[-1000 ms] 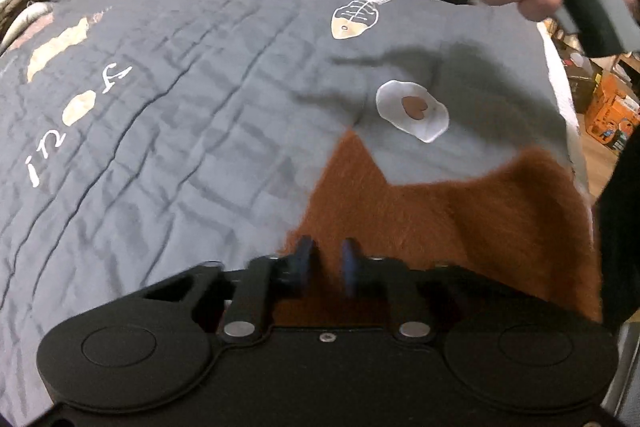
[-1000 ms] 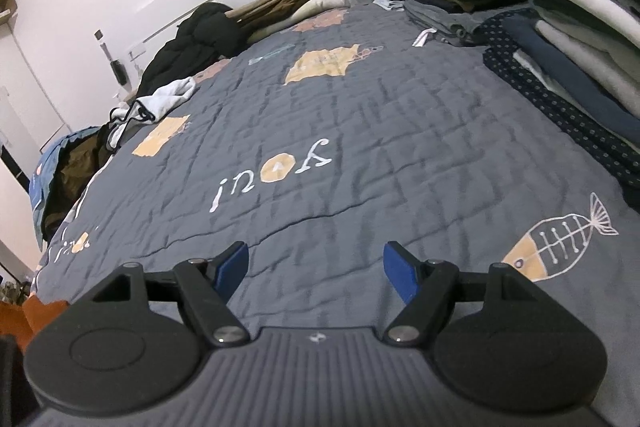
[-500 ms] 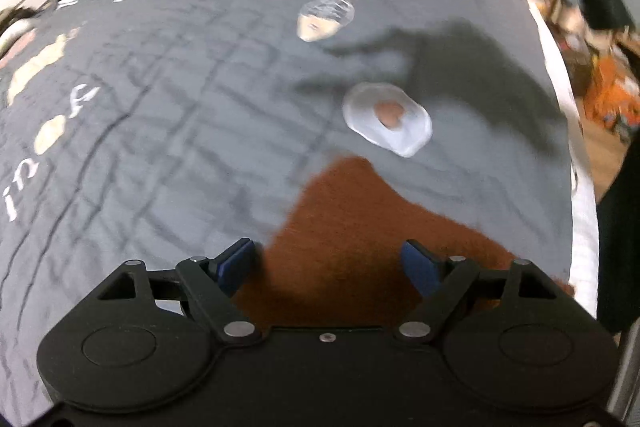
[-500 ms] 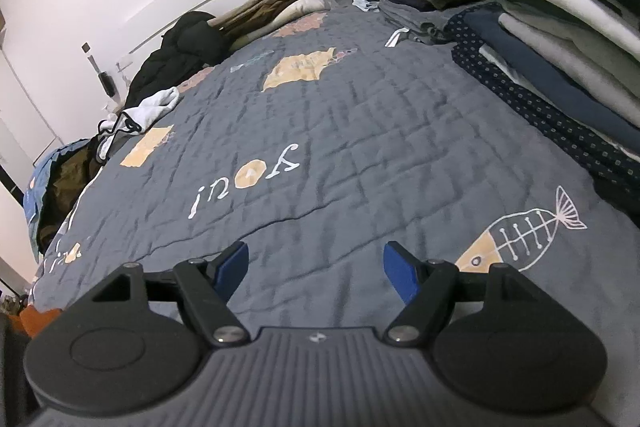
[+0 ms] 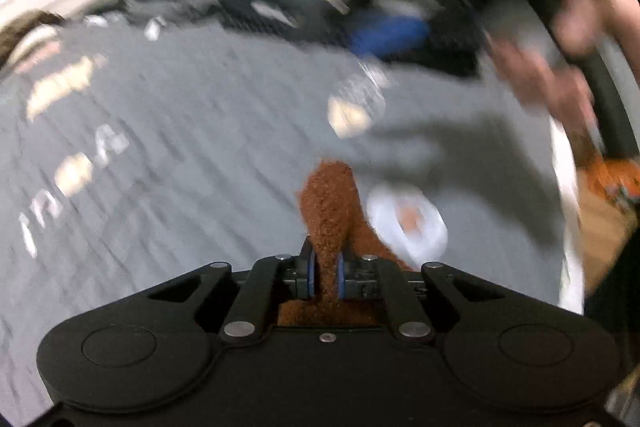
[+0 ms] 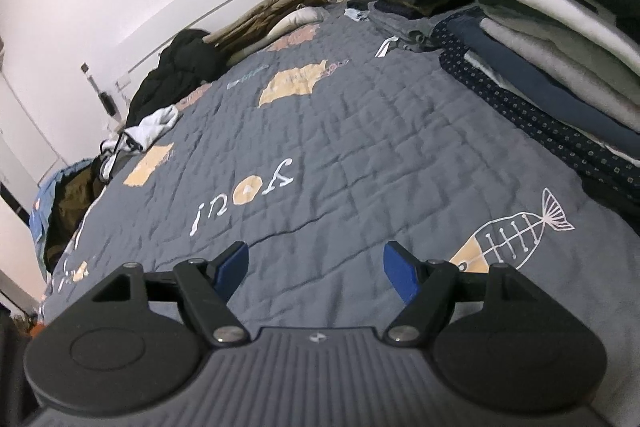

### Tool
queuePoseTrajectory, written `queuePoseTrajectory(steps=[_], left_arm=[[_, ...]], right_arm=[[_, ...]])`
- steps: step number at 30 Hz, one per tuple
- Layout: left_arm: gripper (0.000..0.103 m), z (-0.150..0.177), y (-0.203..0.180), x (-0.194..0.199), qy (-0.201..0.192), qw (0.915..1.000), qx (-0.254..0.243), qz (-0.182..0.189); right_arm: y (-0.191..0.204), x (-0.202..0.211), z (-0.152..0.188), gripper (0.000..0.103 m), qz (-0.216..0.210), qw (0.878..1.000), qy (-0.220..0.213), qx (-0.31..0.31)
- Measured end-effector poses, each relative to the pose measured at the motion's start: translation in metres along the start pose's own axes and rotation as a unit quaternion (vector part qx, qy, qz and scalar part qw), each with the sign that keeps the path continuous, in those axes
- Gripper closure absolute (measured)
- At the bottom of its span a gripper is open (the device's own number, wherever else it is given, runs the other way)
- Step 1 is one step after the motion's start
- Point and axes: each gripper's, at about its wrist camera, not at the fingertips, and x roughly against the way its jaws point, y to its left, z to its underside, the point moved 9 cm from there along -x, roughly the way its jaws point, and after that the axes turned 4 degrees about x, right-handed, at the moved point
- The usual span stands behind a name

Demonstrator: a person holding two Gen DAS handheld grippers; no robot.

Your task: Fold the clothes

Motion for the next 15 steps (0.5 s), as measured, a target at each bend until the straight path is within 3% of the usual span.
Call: queuePoseTrajectory(steps=[8, 13, 15], left_arm=[[0.093, -0.133, 0.018, -0.020, -0.076, 0.9963, -0.028, -0.030], [0.093, -0.218, 0.005, -0.042, -0.125, 0.9912, -0.040, -0.012], [0.093, -0.234, 0.002, -0.059, -0.129, 0.9908, -0.041, -0.011]], right_arm=[[-0.035, 0.021, -0.021, 0.029, 0.014, 0.997, -0.044, -0.056], [-0.064, 0.026, -0.027, 0.029, 0.045, 0.994, -0.056, -0.078], [-0.076, 0.029, -0.029, 0.029, 0.053, 0.992, -0.062, -0.093]])
